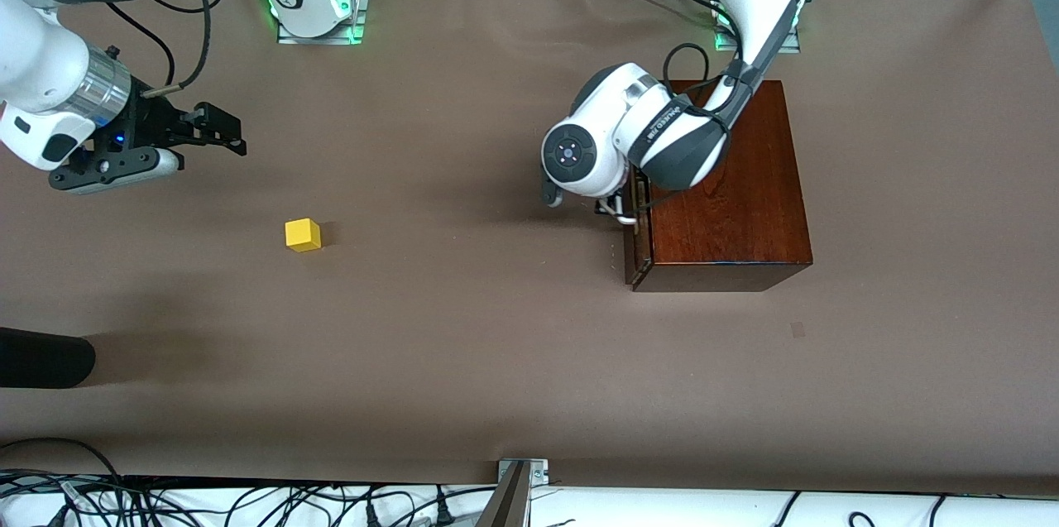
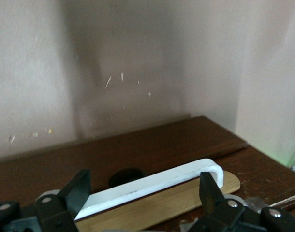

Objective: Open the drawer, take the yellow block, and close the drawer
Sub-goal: 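Push the drawer fully shut with the left gripper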

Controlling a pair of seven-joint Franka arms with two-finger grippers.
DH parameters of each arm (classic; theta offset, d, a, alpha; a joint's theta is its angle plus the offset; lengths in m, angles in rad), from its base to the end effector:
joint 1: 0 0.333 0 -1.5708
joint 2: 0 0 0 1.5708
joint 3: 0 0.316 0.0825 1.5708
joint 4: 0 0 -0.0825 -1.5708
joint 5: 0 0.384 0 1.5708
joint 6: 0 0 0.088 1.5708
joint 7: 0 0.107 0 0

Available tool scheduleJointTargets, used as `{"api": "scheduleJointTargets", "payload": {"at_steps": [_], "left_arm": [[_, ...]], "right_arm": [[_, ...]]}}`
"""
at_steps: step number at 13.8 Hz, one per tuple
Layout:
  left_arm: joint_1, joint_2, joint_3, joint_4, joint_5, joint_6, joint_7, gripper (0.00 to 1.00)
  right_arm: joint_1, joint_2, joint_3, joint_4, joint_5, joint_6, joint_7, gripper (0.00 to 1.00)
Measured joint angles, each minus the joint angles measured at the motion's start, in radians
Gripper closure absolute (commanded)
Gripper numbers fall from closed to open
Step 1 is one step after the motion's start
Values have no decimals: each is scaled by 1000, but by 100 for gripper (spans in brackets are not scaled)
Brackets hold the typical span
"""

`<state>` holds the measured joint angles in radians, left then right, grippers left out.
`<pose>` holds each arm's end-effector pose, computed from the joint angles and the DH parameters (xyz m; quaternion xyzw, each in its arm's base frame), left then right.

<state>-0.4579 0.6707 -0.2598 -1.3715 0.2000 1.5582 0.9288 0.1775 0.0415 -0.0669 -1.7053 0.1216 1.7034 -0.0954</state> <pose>0.5385 -0.3994 0.3027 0.6516 -0.7232 -0.2285 0.0108 0.5666 0.0751 0.5493 -0.9937 -0.0933 0.0220 0.0585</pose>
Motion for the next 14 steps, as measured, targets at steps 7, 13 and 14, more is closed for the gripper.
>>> {"api": "scheduleJointTargets", "payload": {"at_steps": [7,13,14], "left_arm": [[3,-78,6,45,1,-12,-4,0],[237,-266,11,128,-34,-72,2,0],[271,-282,13,145,-36,-85,2,0]], "right_arm": [[0,-14,1,101,-79,-81,-2,0],[7,-6,9,109,-81,-87,-1,0],[11,-6,14,109,-81,-85,-1,0]]}}
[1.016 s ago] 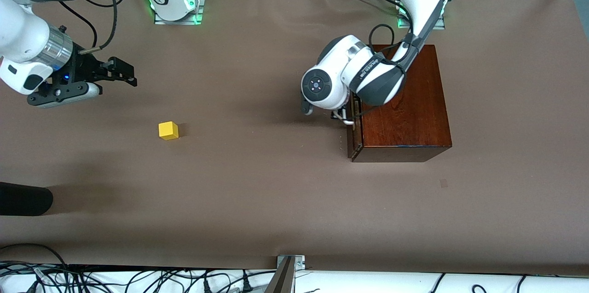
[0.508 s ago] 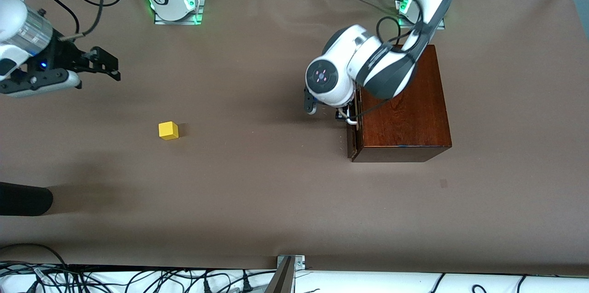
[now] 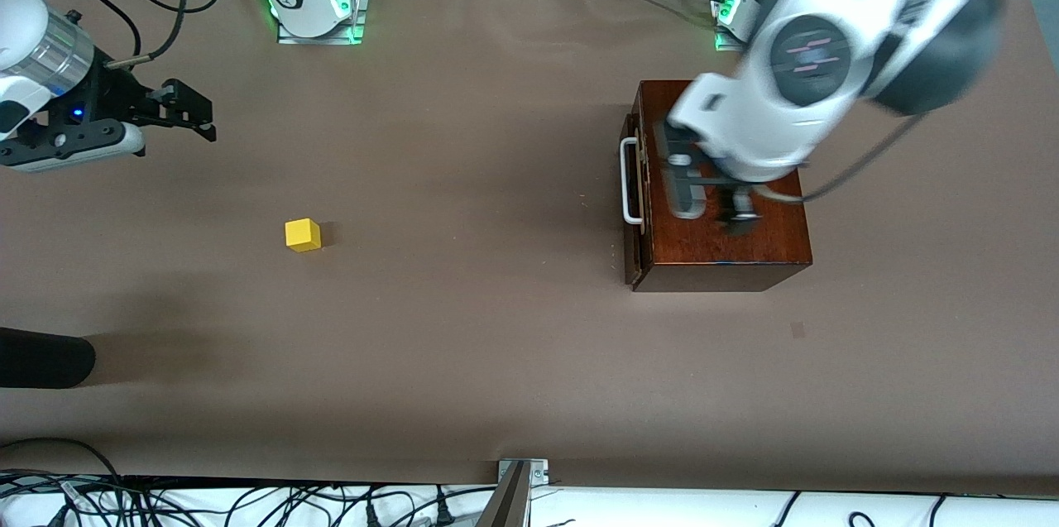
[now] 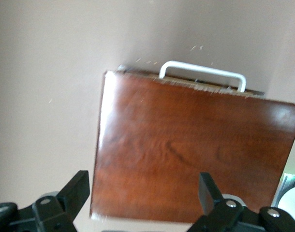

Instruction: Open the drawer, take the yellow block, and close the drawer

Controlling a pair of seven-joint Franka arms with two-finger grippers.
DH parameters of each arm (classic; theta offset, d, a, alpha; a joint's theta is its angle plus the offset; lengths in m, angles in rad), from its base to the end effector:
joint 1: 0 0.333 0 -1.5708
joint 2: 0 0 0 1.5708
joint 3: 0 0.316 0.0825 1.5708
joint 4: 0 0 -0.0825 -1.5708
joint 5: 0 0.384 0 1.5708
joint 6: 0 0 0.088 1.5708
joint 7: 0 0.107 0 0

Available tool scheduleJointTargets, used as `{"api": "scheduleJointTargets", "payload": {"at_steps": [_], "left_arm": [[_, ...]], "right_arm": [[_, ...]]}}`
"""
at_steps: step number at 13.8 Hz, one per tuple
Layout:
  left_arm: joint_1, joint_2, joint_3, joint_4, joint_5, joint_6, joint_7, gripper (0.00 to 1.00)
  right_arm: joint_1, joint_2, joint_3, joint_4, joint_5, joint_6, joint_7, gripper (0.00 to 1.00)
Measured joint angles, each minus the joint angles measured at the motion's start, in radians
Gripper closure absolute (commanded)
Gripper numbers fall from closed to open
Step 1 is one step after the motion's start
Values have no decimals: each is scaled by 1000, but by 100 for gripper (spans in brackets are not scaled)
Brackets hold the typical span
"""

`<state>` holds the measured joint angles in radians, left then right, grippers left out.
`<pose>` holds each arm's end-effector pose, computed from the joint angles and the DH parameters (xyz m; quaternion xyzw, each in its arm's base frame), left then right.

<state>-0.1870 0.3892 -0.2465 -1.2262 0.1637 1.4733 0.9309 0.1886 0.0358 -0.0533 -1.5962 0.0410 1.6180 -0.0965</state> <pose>0.6133 -0.2284 0.5468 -0.7793 0.6222 0.0724 0.0177 0.5627 0.0814 0.5966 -0.9932 -0.1145 0.0073 0.0194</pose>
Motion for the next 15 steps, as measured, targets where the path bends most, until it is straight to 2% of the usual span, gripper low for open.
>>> {"api": "scheduleJointTargets", "payload": {"at_steps": [3,5,7,10,12,15], "left_arm": [[53,-24,52,41,-5,-6,-21,0],[68,-60,90,11,-15,46,-155,0],[97,-143,94,-86,-68,108,-361,0],[137,-278,115,-239,-118,121,-628,0],[148,-343,160,-314,-123,127,-719,0],[170,-373,205,-379,-124,145,-752,0]], "right_arm": [[1,0,-1,0,0,1,0,0],[0,0,-4,0,0,4,0,0],[-1,0,-7,0,0,11,0,0],[-2,1,-9,0,0,11,0,0],[-2,1,-10,0,0,12,0,0],[-2,1,-9,0,0,12,0,0]]}}
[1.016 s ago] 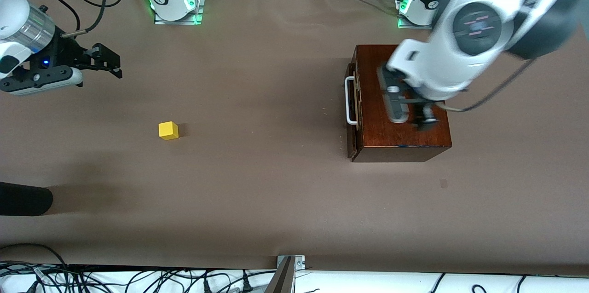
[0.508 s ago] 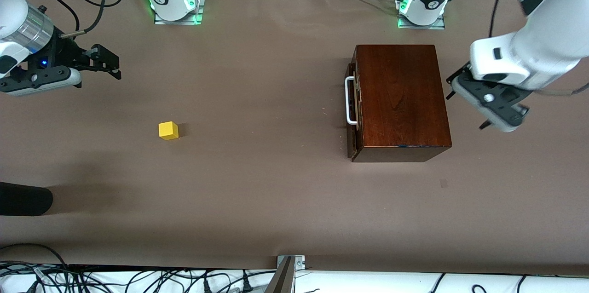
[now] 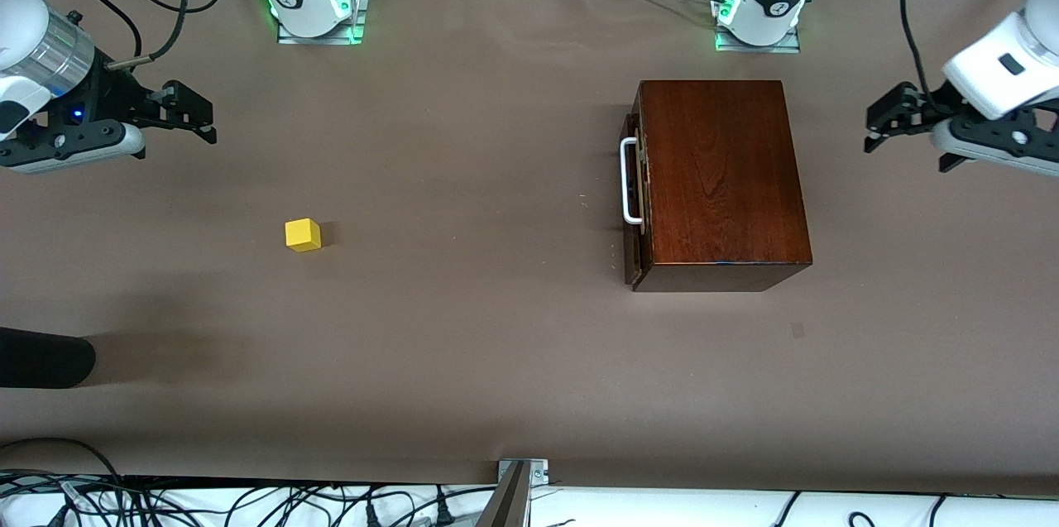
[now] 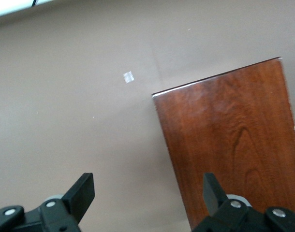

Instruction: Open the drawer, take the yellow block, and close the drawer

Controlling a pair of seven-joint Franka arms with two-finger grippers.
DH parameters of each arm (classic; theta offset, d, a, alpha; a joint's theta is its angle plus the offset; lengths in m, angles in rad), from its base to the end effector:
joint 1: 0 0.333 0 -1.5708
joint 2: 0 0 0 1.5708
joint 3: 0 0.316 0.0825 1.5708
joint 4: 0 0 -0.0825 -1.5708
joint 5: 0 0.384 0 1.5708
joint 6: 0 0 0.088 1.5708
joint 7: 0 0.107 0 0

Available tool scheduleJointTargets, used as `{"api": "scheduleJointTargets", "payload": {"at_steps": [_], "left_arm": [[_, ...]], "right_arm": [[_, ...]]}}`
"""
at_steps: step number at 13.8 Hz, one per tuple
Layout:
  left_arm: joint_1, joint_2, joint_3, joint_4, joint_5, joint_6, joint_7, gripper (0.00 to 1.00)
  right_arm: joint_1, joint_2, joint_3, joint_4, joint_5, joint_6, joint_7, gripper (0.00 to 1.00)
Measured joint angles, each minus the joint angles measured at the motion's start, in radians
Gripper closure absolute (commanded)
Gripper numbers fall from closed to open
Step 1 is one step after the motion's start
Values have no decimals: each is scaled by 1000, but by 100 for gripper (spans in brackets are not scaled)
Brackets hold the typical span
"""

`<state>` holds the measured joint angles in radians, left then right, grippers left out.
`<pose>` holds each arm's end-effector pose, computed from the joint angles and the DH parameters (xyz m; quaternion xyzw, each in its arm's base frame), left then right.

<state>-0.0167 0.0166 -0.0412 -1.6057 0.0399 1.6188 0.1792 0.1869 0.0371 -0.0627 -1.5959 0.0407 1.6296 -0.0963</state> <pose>0.5624 -0.0283 0.6030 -0.9927 0.1192 0.0029 0.0194 0.5652 0.0754 0.5970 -0.9939 -0.1088 0.0019 0.0191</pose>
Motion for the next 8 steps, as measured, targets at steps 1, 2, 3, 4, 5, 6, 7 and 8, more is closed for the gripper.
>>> {"api": "scheduleJointTargets", "payload": {"at_steps": [1,2,3,4,5,6,7,8], "left_arm": [[11,0,2,-14,0,8,-1,0],[18,1,2,-24,0,12,-7,0],[18,0,2,-30,-1,12,-25,0],[18,1,0,-35,-2,12,-59,0],[17,0,-1,-39,-2,12,-97,0],[17,0,-1,-41,-3,12,-130,0],[17,0,-1,-43,-5,11,-155,0],[17,0,-1,-45,-11,11,-172,0]], "right_arm": [[0,0,0,0,0,0,0,0],[0,0,0,0,0,0,0,0],[0,0,0,0,0,0,0,0],[0,0,0,0,0,-1,0,0],[0,0,0,0,0,-1,0,0],[0,0,0,0,0,-1,0,0],[0,0,0,0,0,-1,0,0],[0,1,0,0,0,-1,0,0]]}}
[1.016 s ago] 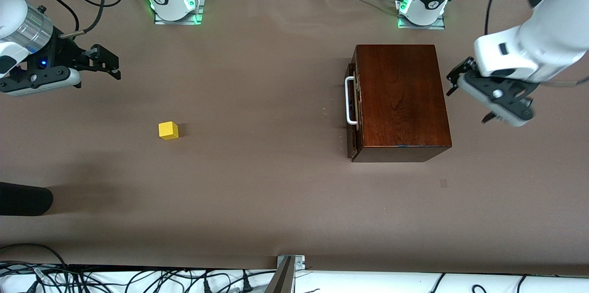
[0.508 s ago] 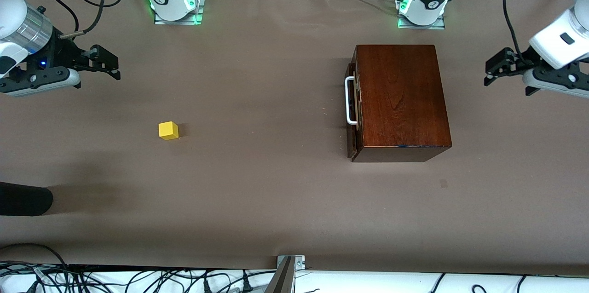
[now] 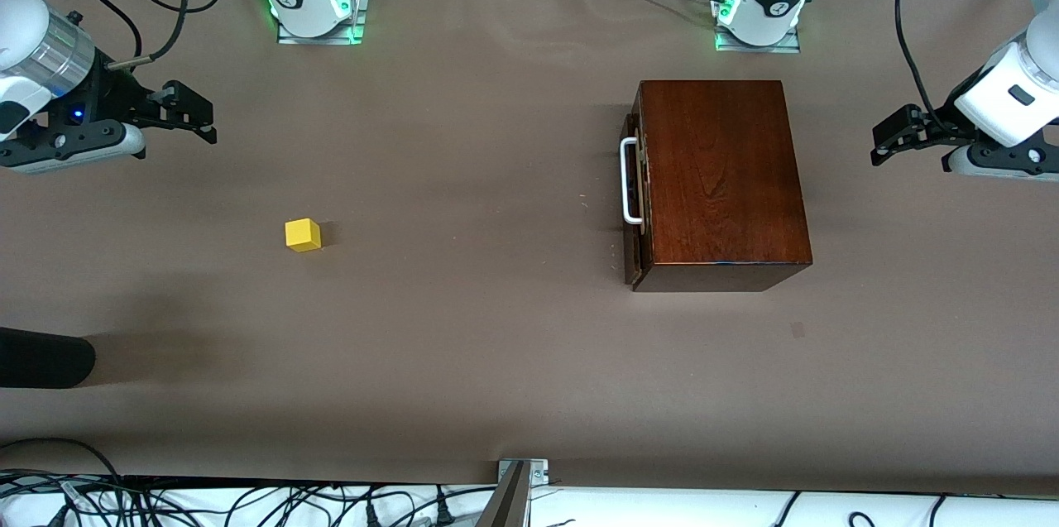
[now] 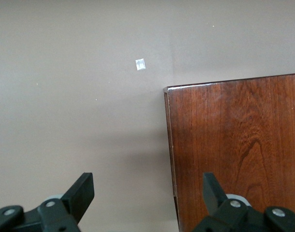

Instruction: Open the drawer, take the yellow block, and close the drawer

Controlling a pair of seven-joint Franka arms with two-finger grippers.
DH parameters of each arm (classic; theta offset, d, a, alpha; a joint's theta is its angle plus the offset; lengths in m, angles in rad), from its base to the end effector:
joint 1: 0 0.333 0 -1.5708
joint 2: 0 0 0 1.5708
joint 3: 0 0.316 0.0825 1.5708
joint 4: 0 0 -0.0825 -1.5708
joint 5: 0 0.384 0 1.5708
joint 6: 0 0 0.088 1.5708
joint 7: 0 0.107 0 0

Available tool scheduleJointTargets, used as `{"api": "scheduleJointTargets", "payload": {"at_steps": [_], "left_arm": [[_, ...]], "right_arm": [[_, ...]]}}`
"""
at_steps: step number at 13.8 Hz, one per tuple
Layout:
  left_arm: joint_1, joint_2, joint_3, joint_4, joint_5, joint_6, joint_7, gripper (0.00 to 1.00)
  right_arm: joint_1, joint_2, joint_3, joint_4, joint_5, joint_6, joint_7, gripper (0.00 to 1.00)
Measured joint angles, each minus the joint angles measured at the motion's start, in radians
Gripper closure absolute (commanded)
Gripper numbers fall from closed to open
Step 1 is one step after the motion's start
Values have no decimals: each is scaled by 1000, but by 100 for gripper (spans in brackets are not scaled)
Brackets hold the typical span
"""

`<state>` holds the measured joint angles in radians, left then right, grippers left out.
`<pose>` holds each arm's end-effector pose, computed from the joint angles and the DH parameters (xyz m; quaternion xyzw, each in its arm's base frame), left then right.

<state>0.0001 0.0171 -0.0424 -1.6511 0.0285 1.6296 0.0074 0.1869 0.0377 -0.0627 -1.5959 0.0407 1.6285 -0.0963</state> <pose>0.5615 -0.0207 0.5820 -0.9994 0.0260 0.0190 0.0142 0.5652 0.0754 0.5966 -0.9939 -0.1088 0.0028 0.0191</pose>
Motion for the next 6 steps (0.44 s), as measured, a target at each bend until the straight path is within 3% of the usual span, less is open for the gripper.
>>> {"api": "scheduleJointTargets", "payload": {"at_steps": [6], "left_arm": [[0,0,0,-2,-18,-10,-40,0]], "right_arm": [[0,0,0,0,0,0,0,0]]}}
